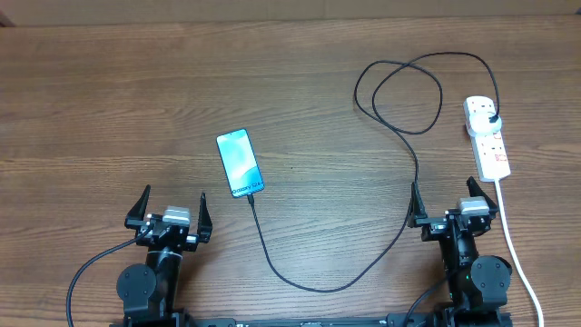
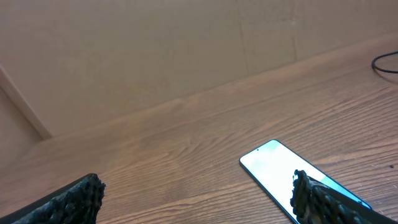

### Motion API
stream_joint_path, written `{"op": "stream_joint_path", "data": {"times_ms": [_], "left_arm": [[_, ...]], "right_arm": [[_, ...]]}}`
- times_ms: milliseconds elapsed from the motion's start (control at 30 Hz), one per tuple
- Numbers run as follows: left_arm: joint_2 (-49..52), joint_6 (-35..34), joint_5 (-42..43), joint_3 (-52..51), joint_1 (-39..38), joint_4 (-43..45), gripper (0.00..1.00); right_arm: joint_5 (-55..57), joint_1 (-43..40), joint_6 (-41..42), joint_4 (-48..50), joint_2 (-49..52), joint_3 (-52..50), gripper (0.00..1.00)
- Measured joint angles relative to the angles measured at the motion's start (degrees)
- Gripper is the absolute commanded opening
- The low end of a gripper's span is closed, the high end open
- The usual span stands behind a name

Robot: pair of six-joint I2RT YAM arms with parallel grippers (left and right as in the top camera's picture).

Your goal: Plug charger to phone and switch on socket

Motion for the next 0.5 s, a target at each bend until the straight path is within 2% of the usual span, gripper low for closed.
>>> {"op": "stream_joint_path", "data": {"times_ms": [500], "left_arm": [[0.0,0.0,-0.3,0.0,0.0,0.0,1.00]], "right_arm": [[0.0,0.0,0.0,0.0,0.0,0.0,1.00]]}}
